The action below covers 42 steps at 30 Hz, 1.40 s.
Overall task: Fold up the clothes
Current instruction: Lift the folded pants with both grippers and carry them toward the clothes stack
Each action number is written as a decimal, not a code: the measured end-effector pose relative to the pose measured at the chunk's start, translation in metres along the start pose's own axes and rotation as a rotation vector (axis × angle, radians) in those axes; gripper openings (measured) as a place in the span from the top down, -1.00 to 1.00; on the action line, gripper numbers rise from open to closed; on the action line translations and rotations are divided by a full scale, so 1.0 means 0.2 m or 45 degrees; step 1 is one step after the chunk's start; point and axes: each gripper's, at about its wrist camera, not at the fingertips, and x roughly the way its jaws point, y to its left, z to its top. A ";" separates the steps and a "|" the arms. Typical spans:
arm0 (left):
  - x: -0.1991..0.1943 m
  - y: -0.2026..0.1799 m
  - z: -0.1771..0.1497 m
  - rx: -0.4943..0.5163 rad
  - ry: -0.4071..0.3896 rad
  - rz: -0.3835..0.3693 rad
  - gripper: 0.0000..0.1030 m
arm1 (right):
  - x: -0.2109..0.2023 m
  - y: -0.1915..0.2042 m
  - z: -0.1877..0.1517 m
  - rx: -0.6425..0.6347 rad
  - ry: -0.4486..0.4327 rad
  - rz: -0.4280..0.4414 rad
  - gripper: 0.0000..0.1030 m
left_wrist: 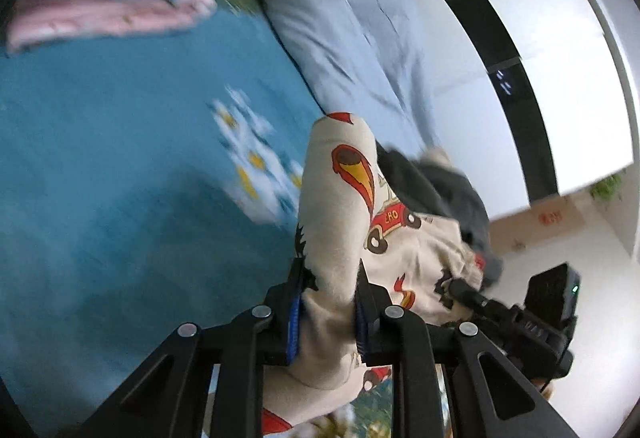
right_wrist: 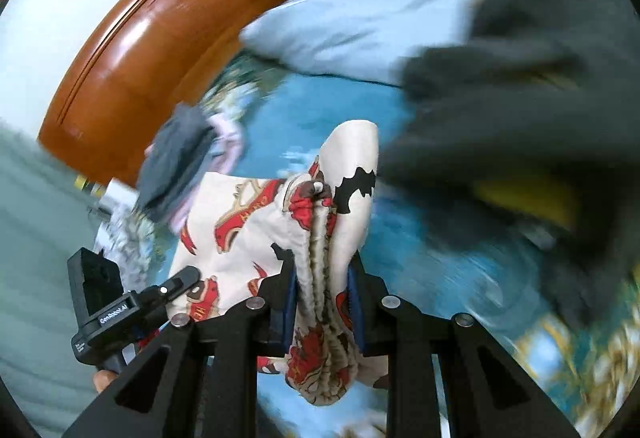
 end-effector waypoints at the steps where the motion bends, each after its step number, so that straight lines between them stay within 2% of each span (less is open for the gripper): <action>1: -0.05 0.03 0.06 0.004 -0.027 0.027 0.56 | 0.07 0.09 0.07 -0.046 0.020 0.024 0.55; 6: -0.33 0.23 0.36 -0.041 -0.180 0.115 0.56 | 0.39 0.53 0.37 -0.295 0.069 0.125 0.55; 11: -0.54 0.36 0.63 -0.063 -0.339 0.157 0.56 | 0.64 0.93 0.67 -0.488 0.080 0.195 0.55; 16: -0.69 0.48 0.82 -0.092 -0.469 0.189 0.56 | 0.84 1.23 0.90 -0.598 0.106 0.245 0.55; 21: -0.74 0.62 1.02 -0.157 -0.548 0.216 0.56 | 1.05 1.41 1.05 -0.668 0.113 0.234 0.55; 25: -0.75 0.73 1.10 -0.180 -0.586 0.279 0.60 | 1.24 1.43 1.14 -0.639 0.117 0.203 0.55; 28: -0.73 0.86 1.15 -0.238 -0.587 0.305 0.60 | 1.39 1.35 1.16 -0.568 0.161 0.151 0.55; 30: -0.70 0.94 1.16 -0.299 -0.547 0.302 0.60 | 1.49 1.30 1.18 -0.522 0.186 0.118 0.55; 33: -0.68 0.98 1.14 -0.310 -0.524 0.223 0.60 | 1.54 1.21 1.18 -0.466 0.184 0.098 0.55; 36: -0.67 0.97 1.13 -0.278 -0.531 0.148 0.41 | 1.53 1.23 1.17 -0.513 0.182 0.083 0.55; 38: -0.65 0.96 1.13 -0.264 -0.524 0.134 0.19 | 1.52 1.28 1.16 -0.579 0.174 0.057 0.55; 40: -0.62 0.92 1.14 -0.246 -0.512 0.153 0.12 | 1.51 1.32 1.16 -0.618 0.163 0.057 0.55; 42: -0.57 0.88 1.16 -0.214 -0.499 0.246 0.17 | 1.48 1.36 1.16 -0.650 0.150 0.058 0.55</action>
